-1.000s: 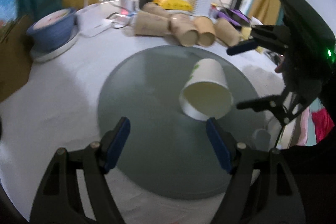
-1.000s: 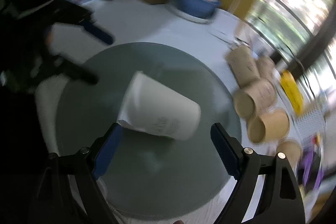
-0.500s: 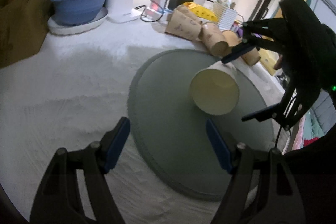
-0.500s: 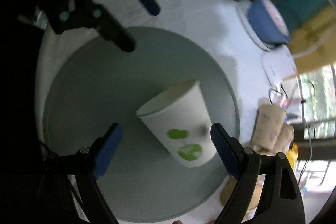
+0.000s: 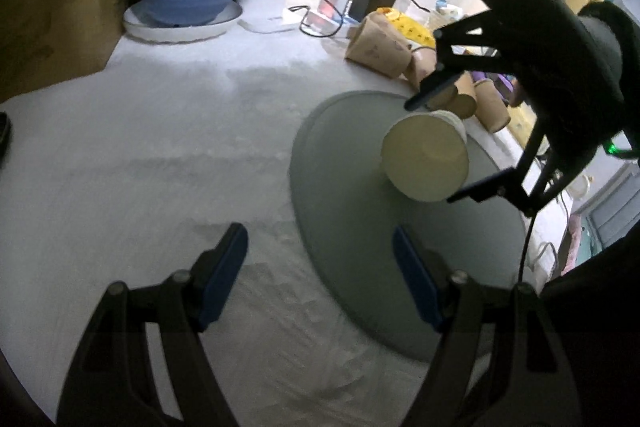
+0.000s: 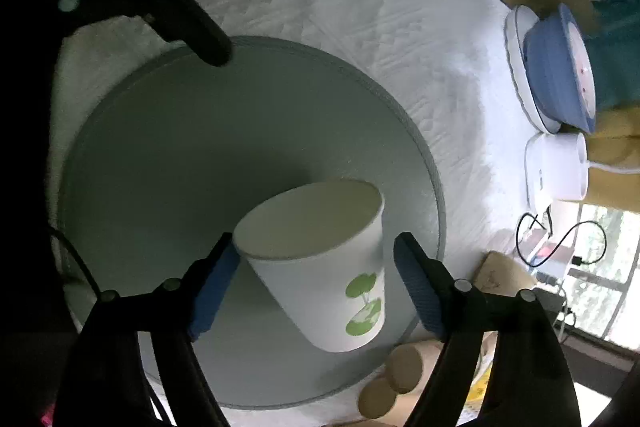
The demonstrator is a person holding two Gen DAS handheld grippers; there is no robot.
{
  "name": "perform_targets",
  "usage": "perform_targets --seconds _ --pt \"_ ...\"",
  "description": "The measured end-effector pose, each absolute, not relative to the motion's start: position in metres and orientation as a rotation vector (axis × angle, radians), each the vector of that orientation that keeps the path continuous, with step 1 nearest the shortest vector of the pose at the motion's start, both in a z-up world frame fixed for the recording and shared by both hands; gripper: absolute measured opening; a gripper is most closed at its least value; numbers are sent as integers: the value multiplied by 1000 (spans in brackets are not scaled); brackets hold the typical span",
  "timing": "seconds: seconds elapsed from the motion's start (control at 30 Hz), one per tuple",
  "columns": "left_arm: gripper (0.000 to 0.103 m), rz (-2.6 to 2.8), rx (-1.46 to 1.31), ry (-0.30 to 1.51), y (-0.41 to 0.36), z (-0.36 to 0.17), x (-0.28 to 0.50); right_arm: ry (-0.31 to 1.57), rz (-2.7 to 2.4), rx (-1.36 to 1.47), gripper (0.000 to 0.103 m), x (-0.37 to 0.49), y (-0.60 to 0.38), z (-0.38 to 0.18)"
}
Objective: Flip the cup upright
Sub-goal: 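Carry the white cup over the grey tray and rotate it upright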
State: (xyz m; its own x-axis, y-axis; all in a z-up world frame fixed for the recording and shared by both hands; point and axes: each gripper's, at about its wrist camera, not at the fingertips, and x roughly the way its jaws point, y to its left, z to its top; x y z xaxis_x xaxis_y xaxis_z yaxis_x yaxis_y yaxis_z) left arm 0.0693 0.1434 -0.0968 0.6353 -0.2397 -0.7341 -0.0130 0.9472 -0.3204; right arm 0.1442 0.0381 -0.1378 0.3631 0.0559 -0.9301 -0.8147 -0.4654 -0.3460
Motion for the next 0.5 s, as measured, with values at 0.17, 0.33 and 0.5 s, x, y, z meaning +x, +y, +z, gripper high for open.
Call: perform_targets --seconds 0.17,0.33,0.5 --pt "76 -115 -324 882 148 -103 63 692 1207 -1804 77 145 45 -151" --pt "76 -108 -335 879 150 -106 57 690 1188 -1827 71 145 49 -157" --pt "76 -105 -333 879 150 -106 57 677 1164 -1768 70 152 46 -151"
